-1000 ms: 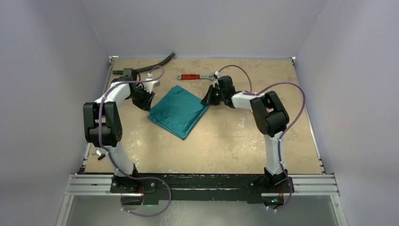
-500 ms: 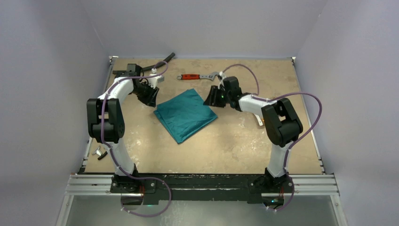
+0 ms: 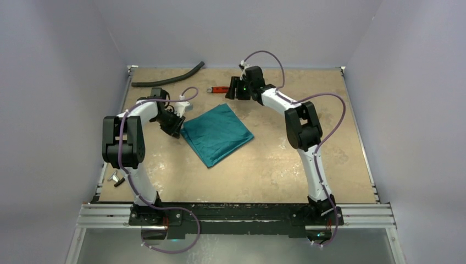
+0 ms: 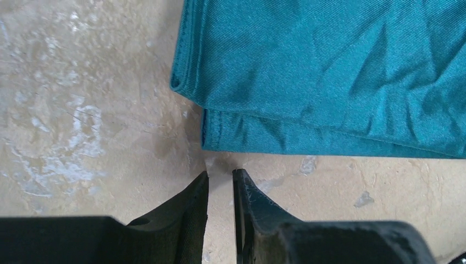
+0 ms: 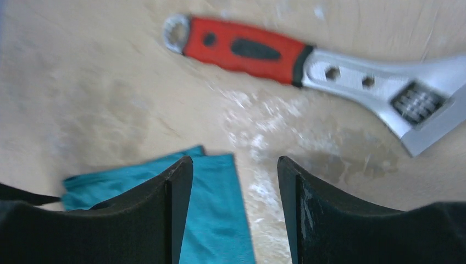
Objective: Fold the napkin into a case and place the utensils inside
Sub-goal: Pick up the top corner of the square-folded napkin from the center of the board.
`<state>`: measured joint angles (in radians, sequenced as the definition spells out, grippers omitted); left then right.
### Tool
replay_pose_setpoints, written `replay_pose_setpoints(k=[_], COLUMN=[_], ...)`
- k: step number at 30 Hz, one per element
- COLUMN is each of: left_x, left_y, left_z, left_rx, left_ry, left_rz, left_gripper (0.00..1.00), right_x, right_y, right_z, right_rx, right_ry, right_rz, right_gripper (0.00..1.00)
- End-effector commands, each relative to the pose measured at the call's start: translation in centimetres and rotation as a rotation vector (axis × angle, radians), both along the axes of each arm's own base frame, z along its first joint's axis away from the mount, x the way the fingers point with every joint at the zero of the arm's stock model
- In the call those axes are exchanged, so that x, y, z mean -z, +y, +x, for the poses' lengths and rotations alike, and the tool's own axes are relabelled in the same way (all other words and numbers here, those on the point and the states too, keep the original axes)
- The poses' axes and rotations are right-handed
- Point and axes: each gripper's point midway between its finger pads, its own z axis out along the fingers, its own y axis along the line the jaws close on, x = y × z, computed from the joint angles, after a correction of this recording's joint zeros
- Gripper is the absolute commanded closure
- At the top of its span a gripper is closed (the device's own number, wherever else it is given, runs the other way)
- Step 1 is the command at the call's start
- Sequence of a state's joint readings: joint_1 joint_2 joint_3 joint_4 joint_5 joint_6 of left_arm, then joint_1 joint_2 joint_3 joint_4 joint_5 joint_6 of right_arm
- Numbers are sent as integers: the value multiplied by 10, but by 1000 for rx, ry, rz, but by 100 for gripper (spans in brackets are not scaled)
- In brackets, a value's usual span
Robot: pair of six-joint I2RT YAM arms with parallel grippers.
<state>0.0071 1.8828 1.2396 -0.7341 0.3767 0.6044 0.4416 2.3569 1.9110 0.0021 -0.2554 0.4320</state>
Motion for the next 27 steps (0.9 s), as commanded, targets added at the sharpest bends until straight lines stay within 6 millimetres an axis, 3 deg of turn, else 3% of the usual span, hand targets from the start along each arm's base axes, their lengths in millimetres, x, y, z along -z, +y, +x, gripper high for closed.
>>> replay_pose_setpoints(k=[1,12,18,23,27], left_x=[-2,6,4,4,2], left_y=[4,0,0,0,1], left_z=[19,23,22,20,19], left_rx=[-9,-21,-15,-9,-6], left_ry=[-107,-101,-100,-94,-101], left_rz=[22,-2,0,0,3], left_gripper=[80,85,86,88,90], right_x=[22,44,50,32,0], right_y=[3,31,36,33,31], right_z=[-12,-31,-41,-34,-27], right_rx=[-30,-88,-94,-68,-42], right_ry=[64,109,113,58,-52], right_rz=[-54,-53,-65,-66,-73], right_gripper=[39,41,46,55,62])
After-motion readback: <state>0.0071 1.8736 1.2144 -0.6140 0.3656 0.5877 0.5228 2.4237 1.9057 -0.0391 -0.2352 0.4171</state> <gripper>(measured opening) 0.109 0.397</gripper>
